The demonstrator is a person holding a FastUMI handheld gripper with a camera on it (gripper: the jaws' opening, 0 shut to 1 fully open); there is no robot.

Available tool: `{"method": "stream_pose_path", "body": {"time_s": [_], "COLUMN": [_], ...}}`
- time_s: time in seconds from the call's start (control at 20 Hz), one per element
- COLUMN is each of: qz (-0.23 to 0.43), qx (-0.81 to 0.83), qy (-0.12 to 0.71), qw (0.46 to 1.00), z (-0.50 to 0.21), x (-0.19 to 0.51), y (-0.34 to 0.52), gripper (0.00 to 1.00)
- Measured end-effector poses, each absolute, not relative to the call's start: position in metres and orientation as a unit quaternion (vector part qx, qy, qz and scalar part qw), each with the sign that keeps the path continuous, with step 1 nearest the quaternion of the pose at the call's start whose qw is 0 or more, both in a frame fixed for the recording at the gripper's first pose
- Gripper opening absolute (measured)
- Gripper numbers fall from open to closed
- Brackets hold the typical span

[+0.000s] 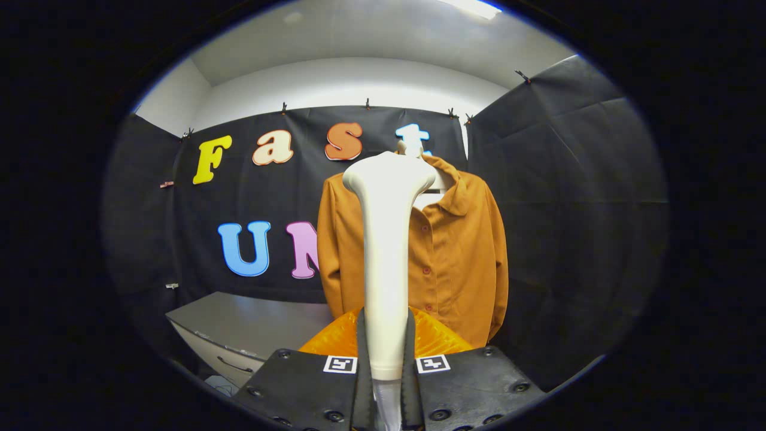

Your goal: Iron the clothes twice with a garment steamer, once on the left side and once on the right side.

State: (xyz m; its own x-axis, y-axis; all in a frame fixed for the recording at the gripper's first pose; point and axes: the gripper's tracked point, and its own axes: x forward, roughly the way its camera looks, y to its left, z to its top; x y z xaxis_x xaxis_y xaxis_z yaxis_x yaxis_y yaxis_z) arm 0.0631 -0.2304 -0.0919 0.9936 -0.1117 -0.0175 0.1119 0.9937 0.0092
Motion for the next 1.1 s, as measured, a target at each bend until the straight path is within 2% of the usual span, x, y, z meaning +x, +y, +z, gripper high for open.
{"method": "stream_pose_path", "body": {"time_s": [0.25,0.55,0.75,1.1], "qz": [-0.055,-0.070,-0.079,-0.095], "qx": [0.007,0.006,0.009,0.029], "qy": [-0.042,-0.070,-0.059,-0.012], "qw": [0.998,0.995,0.995,0.995], "z": [-0.039,-0.011,-0.025,-0.094], "x": [0.073,0.095,0.117,0.157], "y": [-0.246,-0.283,-0.314,-0.363], "gripper": [0.21,0.21,0.21,0.21]}}
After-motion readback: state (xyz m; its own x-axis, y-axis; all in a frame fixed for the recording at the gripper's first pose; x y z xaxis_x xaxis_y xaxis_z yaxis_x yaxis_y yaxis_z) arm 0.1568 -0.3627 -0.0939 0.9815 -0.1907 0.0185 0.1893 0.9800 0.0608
